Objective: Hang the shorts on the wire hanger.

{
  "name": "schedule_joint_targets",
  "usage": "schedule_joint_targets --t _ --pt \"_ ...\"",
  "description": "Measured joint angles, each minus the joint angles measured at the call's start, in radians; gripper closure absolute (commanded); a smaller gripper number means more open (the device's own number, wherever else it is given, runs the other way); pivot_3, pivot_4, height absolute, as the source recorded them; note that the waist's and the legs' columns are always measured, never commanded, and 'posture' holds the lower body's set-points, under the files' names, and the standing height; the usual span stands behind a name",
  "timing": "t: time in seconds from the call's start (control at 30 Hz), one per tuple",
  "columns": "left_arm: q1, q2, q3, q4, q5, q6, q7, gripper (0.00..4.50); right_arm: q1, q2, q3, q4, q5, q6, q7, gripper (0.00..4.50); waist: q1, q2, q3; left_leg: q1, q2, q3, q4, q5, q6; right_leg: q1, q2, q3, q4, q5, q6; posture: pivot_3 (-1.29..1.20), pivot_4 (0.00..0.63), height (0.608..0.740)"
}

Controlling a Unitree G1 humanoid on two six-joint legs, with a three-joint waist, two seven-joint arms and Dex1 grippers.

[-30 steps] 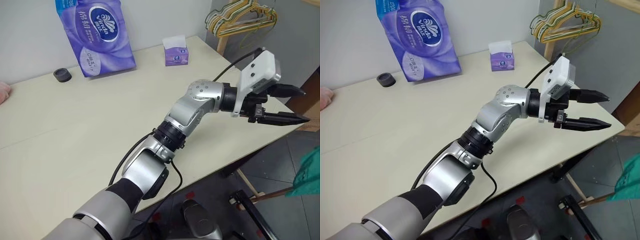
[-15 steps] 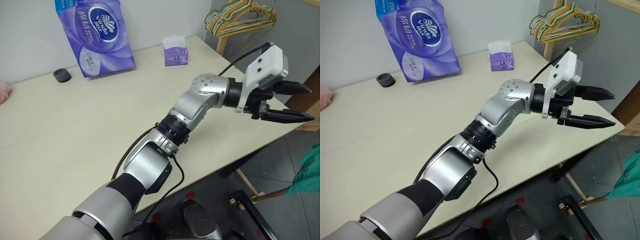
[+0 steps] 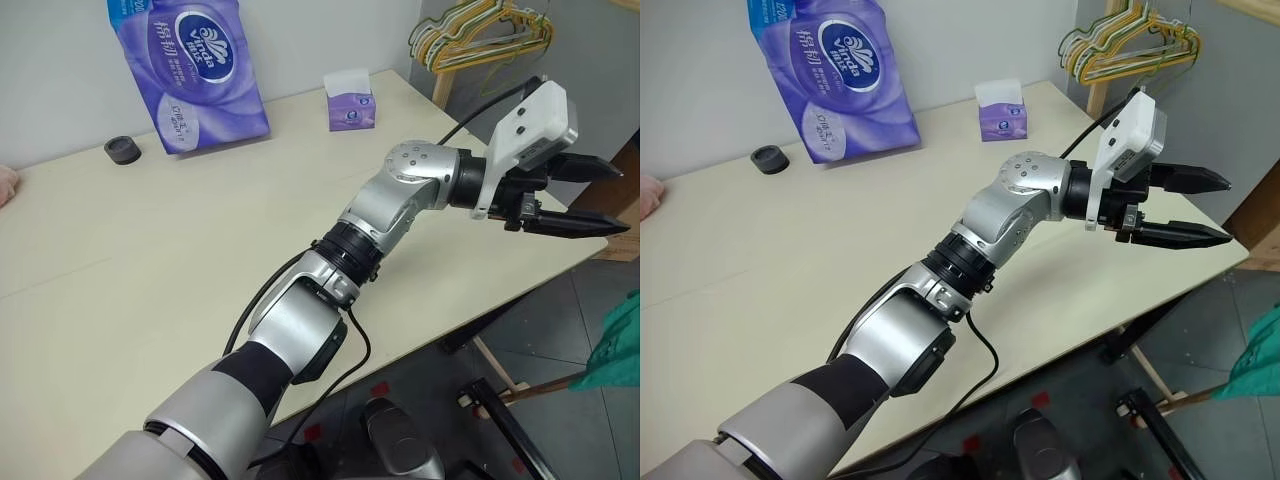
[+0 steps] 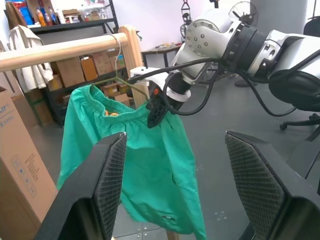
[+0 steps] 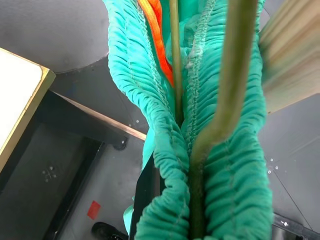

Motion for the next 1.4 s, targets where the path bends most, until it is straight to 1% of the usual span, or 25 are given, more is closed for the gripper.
schedule_joint_targets --t 0.07,0.1,0.13,0.33,0.37,0.47,0.57,0.67,0.77,0.87,0.97,1.07,1.17,1.23,1.33,1.4 --pt "0.000 0.000 0.000 0.000 0.000 -0.001 0.000 1.19 -0.003 0.000 0.006 0.003 -0.003 -0.010 0.008 4.50 0.000 0.000 0.000 0.000 0.000 0.000 0.000 0.000 0.000 0.000 0.000 0.000 0.000 0.000 0.000 -0.42 0.220 0.740" --pt "0.000 0.000 0.000 0.000 0.000 -0.001 0.000 1.15 -0.005 0.000 0.011 0.005 -0.006 -0.018 0.008 3.94 0.000 0.000 0.000 0.000 0.000 0.000 0.000 0.000 0.000 0.000 0.000 0.000 0.000 0.000 0.000 -0.42 0.215 0.740" --pt "0.000 0.000 0.000 0.000 0.000 -0.001 0.000 1.15 -0.006 0.000 0.012 0.007 -0.014 -0.022 0.008 3.70 0.000 0.001 0.001 0.000 0.000 0.000 0.000 0.000 0.000 0.000 0.000 0.000 0.000 0.000 0.000 -0.42 0.215 0.740" --pt "-0.003 0.000 0.007 0.000 0.000 -0.014 0.011 1.15 -0.019 0.000 -0.015 0.004 -0.032 -0.016 -0.002 1.72 0.001 0.004 0.003 0.000 0.000 0.000 0.000 0.000 0.000 0.000 0.000 0.000 0.000 0.000 0.000 -0.41 0.209 0.740" --pt "-0.003 0.000 0.011 0.000 0.000 -0.015 0.013 1.15 -0.018 -0.001 -0.038 -0.008 -0.036 -0.003 -0.009 1.32 0.001 0.004 0.003 0.000 0.000 0.000 0.000 0.000 0.000 0.000 0.000 0.000 0.000 0.000 0.000 -0.41 0.207 0.740" --pt "-0.004 -0.001 0.015 0.000 -0.001 -0.015 0.013 1.15 0.004 -0.007 -0.129 -0.096 -0.059 0.067 -0.012 0.38 0.003 0.005 0.003 0.000 0.000 0.000 0.000 0.000 0.000 0.000 0.000 0.000 0.000 0.000 0.000 -0.42 0.202 0.740" --pt "-0.004 -0.001 0.017 -0.001 -0.003 -0.014 0.012 1.15 0.052 -0.009 -0.236 -0.228 -0.091 0.131 -0.012 0.38 0.004 0.005 0.003 0.000 0.000 0.000 0.000 0.000 0.000 0.000 0.000 0.000 0.000 0.000 0.001 -0.43 0.199 0.740" --pt "-0.004 -0.001 0.017 -0.001 -0.004 -0.013 0.010 1.15 0.116 0.008 -0.303 -0.366 -0.130 0.164 -0.012 0.38 0.003 0.005 0.003 0.000 0.000 0.000 0.000 0.000 0.000 0.000 0.000 0.000 0.000 0.000 0.001 -0.43 0.195 0.740" --pt "-0.004 -0.001 0.016 -0.001 -0.004 -0.013 -0.002 1.15 0.125 0.084 -0.364 -0.556 -0.196 0.215 -0.060 0.38 0.003 0.005 0.003 0.000 0.000 0.000 0.000 0.000 0.000 -0.001 0.000 0.000 0.001 0.000 0.001 -0.43 0.190 0.740" --pt "-0.004 -0.001 0.014 -0.001 -0.003 -0.013 -0.008 1.15 0.130 0.153 -0.381 -0.733 -0.246 0.240 -0.103 0.38 0.003 0.005 0.002 0.000 0.000 0.000 0.000 0.000 0.000 -0.001 0.000 0.000 0.001 0.000 0.001 -0.43 0.186 0.740" --pt "-0.004 0.000 0.011 -0.001 0.001 -0.013 -0.009 1.15 0.157 0.206 -0.379 -0.893 -0.276 0.224 -0.119 0.38 0.005 0.005 0.002 0.000 0.000 -0.001 0.000 0.000 0.000 -0.001 0.000 0.000 0.001 -0.001 0.001 -0.42 0.187 0.740" --pt "0.004 0.001 0.002 -0.008 0.015 -0.008 -0.004 1.15 0.161 0.304 -0.335 -1.117 -0.291 0.169 -0.135 0.38 0.003 0.005 0.002 0.000 0.000 -0.001 0.000 0.000 0.000 -0.001 0.000 -0.001 0.001 0.000 0.001 -0.41 0.188 0.740" --pt "0.026 0.006 -0.014 -0.051 0.050 0.016 0.044 1.15 0.162 0.425 -0.237 -1.293 -0.267 0.097 -0.127 0.38 0.004 0.005 0.002 0.000 0.000 -0.002 0.001 0.000 0.000 -0.001 0.000 -0.001 0.002 0.000 0.002 -0.39 0.185 0.740" --pt "0.075 0.014 -0.015 -0.111 0.085 0.040 0.117 1.15 0.185 0.527 -0.144 -1.394 -0.236 0.035 -0.116 0.38 0.007 0.005 0.002 0.000 0.000 -0.003 0.001 0.000 -0.001 -0.001 0.000 -0.001 0.002 0.000 0.002 -0.38 0.183 0.740" --pt "0.183 0.046 0.000 -0.169 0.139 0.093 0.260 1.15 0.244 0.649 -0.022 -1.461 -0.214 -0.060 -0.109 0.38 0.013 0.006 0.001 0.000 0.001 -0.005 0.002 0.000 -0.001 -0.001 -0.001 -0.001 0.004 0.000 0.002 -0.33 0.176 0.740" --pt "0.268 0.103 0.014 -0.220 0.199 0.126 0.385 1.15 0.276 0.736 0.063 -1.478 -0.214 -0.134 -0.121 0.38 0.018 0.008 0.000 0.001 0.001 -0.005 0.002 0.000 -0.001 -0.002 -0.003 -0.001 0.006 0.000 0.001 -0.31 0.174 0.740"
